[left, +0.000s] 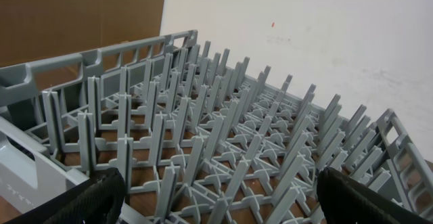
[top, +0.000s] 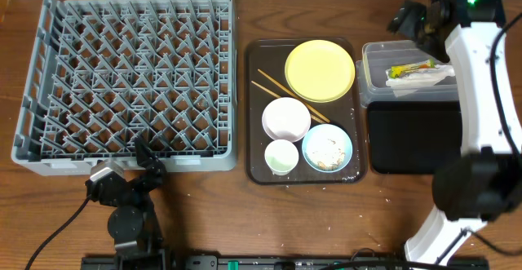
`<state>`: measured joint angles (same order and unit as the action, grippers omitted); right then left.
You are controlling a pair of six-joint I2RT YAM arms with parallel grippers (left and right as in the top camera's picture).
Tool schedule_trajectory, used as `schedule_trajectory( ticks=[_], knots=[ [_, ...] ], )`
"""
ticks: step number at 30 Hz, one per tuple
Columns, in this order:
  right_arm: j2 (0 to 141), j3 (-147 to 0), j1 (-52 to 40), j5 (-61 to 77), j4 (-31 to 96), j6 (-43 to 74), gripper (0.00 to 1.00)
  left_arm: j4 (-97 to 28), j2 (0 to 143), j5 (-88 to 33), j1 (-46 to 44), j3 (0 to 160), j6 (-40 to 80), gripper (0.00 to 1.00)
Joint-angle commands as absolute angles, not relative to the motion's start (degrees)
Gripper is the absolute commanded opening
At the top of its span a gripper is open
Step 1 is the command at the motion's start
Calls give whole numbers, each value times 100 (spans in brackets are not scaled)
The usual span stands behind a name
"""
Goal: Sort waste into correct bins and load items into the dishwasher
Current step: 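Carry the wrapper with right gripper and drop it into the clear bin, then grasp the blue rice bowl with the right gripper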
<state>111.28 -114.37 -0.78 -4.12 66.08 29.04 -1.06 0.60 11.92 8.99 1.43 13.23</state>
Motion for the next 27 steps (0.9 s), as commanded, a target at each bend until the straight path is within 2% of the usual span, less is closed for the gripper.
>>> schedule_trajectory(
  ticks=[1, 3, 6, 9, 18, 27],
  knots=[
    [10822, -11432, -497, 661, 7063, 1706, 95, -298, 23, 1201, 930, 23, 1249, 92],
    [10838, -11428, -794, 714, 7476, 1627, 92, -298, 23, 1201, 930, 23, 1249, 92],
    [10910, -11413, -1275, 707, 7876, 1426, 79, -298, 23, 1201, 930, 23, 1249, 92],
    [10940, -11275, -1750, 685, 8084, 1426, 74, -298, 23, 1201, 930, 23, 1249, 92],
    [10940, -9804, -2803, 692, 7725, 1586, 66, -298, 23, 1201, 930, 23, 1249, 92],
    [10940, -8685, -3247, 687, 7089, 1732, 59, -298, 23, 1201, 930, 23, 1249, 92]
  ],
)
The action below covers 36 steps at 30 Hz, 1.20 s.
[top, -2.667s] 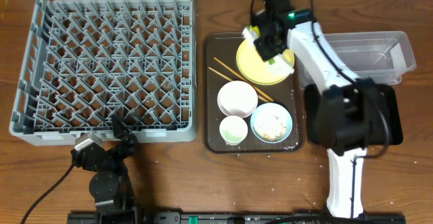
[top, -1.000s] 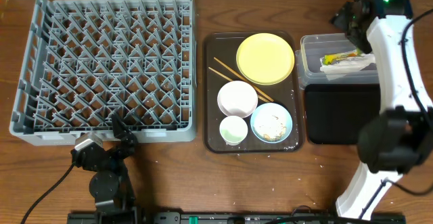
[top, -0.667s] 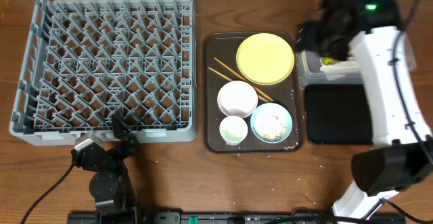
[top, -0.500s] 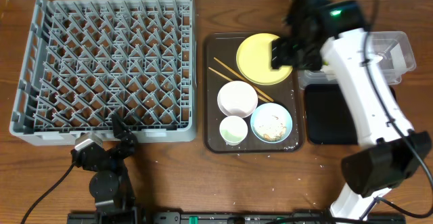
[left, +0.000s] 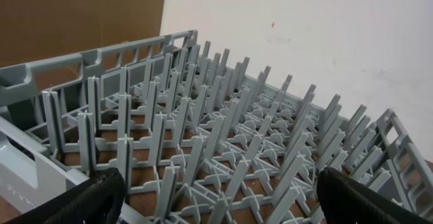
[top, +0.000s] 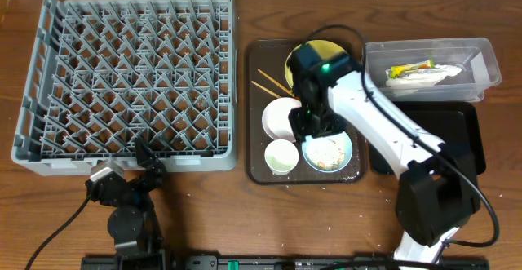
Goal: Sort waste into correct bins and load items into the dishwasher
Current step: 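Grasp the blue rice bowl with the right gripper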
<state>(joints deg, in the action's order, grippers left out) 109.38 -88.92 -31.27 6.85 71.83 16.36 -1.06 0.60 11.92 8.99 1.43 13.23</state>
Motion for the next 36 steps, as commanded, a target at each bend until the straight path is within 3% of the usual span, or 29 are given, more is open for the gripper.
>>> schedule_trajectory(
  ticks=[1, 13, 22, 29, 36],
  knots=[
    [10940, -8593, -3286, 685, 7030, 1732, 58, -298, 23, 1201, 930, 23, 1249, 92],
    [10940, -7747, -3496, 320, 6355, 1708, 52, -298, 23, 1201, 930, 23, 1249, 92],
    [10940, -7443, -3511, 322, 6055, 1568, 39, -298, 23, 1201, 930, 23, 1249, 92],
    [10940, -7352, -3656, 25, 5959, 1555, 23, -298, 23, 1201, 930, 23, 1249, 92],
    [10940, -7175, -3883, -351, 5889, 1559, 19, -298, 23, 1201, 930, 23, 1249, 92]
  ],
)
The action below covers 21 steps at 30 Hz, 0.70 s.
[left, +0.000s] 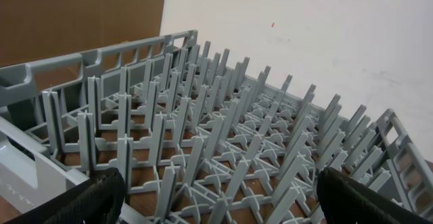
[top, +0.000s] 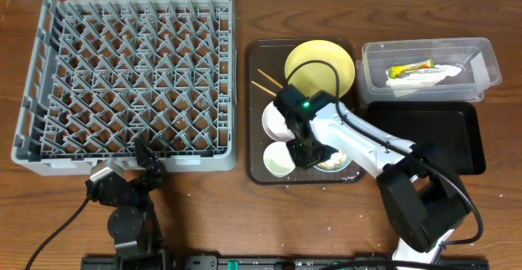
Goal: Sort waste into correct bins and load items into the dishwasher
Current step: 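Grasp the blue rice bowl with the right gripper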
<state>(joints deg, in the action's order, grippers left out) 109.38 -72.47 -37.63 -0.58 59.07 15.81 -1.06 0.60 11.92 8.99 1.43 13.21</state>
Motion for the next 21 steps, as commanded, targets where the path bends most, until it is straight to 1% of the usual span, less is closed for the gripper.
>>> schedule_trajectory(
  ticks=[1, 4, 6, 15, 21],
  knots=[
    [10940, -7175, -3905, -410, 5889, 1559, 18, -298, 23, 1201, 930, 23, 1249, 92],
    [10940, -7175, -3957, -600, 5889, 1559, 10, -298, 23, 1201, 930, 23, 1249, 92],
    [10940, -7175, -3975, -694, 5894, 1562, 2, -298, 23, 1201, 930, 23, 1249, 92],
    [10840, -7236, -3977, -701, 5942, 1551, 1, -298, 23, 1201, 930, 23, 1249, 92],
    [10123, -7275, -3883, -281, 5951, 1293, 1, -298, 23, 1201, 930, 23, 1249, 92]
  ],
)
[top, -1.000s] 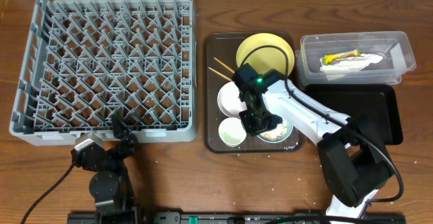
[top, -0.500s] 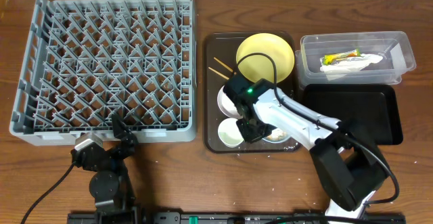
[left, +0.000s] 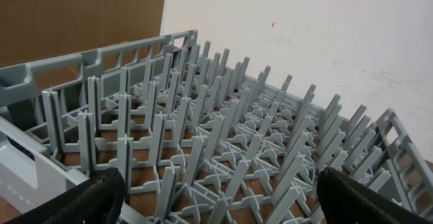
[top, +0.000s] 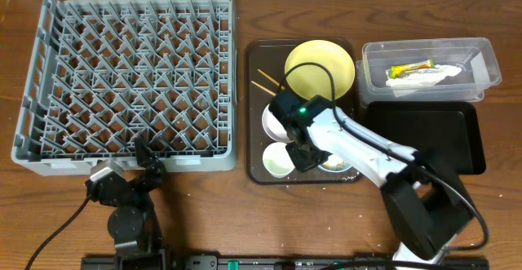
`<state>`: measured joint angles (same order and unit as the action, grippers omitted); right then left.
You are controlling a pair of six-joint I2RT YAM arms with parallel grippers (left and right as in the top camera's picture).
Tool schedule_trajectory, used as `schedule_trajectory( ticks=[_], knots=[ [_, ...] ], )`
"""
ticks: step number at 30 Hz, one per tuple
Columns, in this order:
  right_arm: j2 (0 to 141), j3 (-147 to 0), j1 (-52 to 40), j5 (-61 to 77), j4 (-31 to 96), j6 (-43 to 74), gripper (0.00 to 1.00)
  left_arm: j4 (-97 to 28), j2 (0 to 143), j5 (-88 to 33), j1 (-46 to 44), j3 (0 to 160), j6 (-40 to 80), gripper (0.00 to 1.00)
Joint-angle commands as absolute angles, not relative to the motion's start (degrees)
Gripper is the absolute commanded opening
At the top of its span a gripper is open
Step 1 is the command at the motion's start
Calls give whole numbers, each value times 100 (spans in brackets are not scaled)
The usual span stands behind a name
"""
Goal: Sort waste into correct bins and load items into the dishwasher
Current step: 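Grasp the blue rice bowl with the right gripper, then tip the blue bowl over the black tray to dump the rice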
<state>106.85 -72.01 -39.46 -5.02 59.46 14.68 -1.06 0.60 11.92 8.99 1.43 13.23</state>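
Observation:
A brown tray (top: 254,99) holds a yellow plate (top: 322,66), chopsticks (top: 267,81), a white bowl (top: 273,119), a small pale cup (top: 280,159) and a blue bowl (top: 336,166) with food scraps. My right gripper (top: 303,154) is down at the blue bowl's left rim, between it and the cup, covering most of the bowl; its jaws are hidden from above. The grey dish rack (top: 122,74) lies at the left, with no dishes in it. My left gripper (top: 145,165) rests by the rack's near edge, its fingers (left: 95,197) wide apart with nothing between them.
A clear bin (top: 489,62) holding wrappers stands at the back right. A black bin (top: 424,139) lies in front of it. The right arm stretches from the front right across the tray's near half. The rack's pegs (left: 223,136) fill the left wrist view.
My right gripper has shifted slightly left and nearer at the blue bowl's rim, and hides more of the bowl. The left arm and the dishes have not moved.
My right gripper was first up at the clear bin at the back right. Then it was over the tray, above the white and blue bowls. Later it stood low between the cup and the blue bowl, where it still is. The left gripper stayed open by the rack.

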Motion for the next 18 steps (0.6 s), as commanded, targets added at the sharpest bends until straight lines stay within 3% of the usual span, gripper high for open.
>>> schedule_trajectory(
  ticks=[1, 8, 18],
  knots=[
    [9955, -7275, -3841, -233, 5953, 1271, 1, -298, 23, 1201, 930, 23, 1249, 92],
    [8672, -7275, -3179, 366, 5953, 899, 1, -298, 23, 1201, 930, 23, 1249, 92],
    [8003, -7201, -1068, 2241, 5953, -117, 1, -298, 23, 1201, 930, 23, 1249, 92]
  ],
)
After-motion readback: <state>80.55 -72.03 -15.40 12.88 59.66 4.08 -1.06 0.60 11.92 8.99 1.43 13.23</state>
